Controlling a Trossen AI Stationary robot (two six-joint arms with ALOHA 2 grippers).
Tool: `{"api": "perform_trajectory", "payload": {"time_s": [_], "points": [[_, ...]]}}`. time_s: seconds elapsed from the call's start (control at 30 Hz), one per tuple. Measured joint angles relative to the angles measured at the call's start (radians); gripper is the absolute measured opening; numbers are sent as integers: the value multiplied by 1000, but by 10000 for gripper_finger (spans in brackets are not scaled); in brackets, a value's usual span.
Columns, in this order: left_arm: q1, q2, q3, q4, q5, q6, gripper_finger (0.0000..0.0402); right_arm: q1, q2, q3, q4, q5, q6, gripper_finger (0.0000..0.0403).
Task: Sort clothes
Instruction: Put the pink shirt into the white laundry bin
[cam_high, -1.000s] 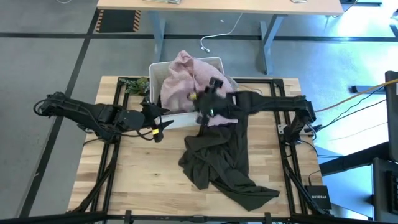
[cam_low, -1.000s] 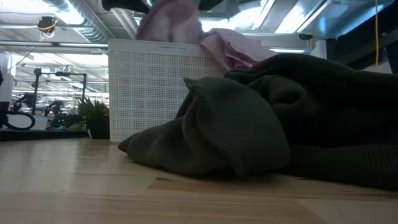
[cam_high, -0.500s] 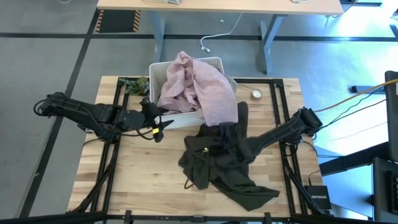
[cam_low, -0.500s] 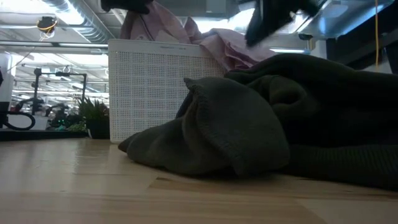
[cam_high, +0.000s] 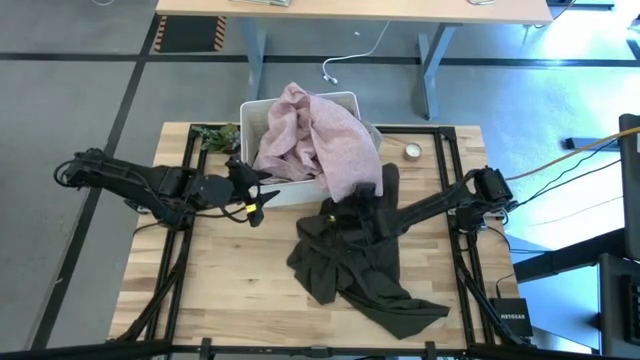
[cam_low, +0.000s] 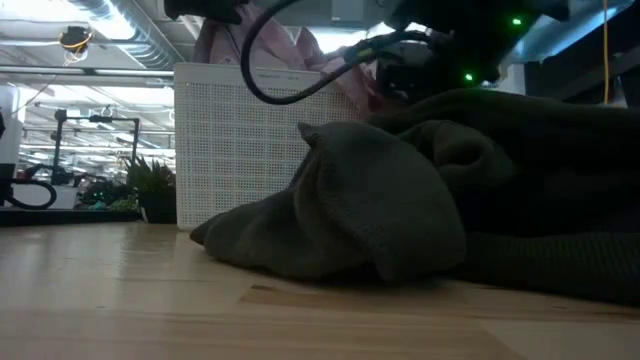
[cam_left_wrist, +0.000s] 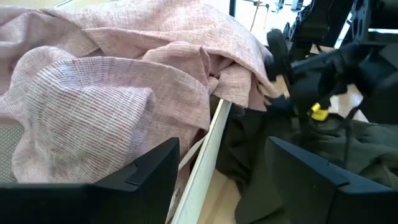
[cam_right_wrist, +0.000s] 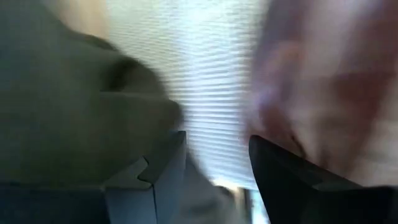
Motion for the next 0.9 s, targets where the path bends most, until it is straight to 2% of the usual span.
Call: {"api": "perform_trajectory", "payload": {"time_s": [0.07,0.27,0.4,0.53,0.67,0.8,0.9], "points": [[0,0,0,0,0,0,233,-6,0,50,-78,43,-2,193],[0,0,0,-1,0,-1,233,2,0,270,-245,81,-55,193],[0,1,0,-1,0,-9,233,-6,0,424,-259,143,-166,193],[0,1,0,-1,0,-21,233,-67,-2,533,-221,140,-240,193],[0,2,0,-1,0,-18,233,-178,-2,562,-134,10,-284,193],[0,2,0,-1,0,-6,233,-303,7,553,-33,-252,-237,193],[0,2,0,-1,0,8,233,-378,21,551,3,-450,-110,193]]}}
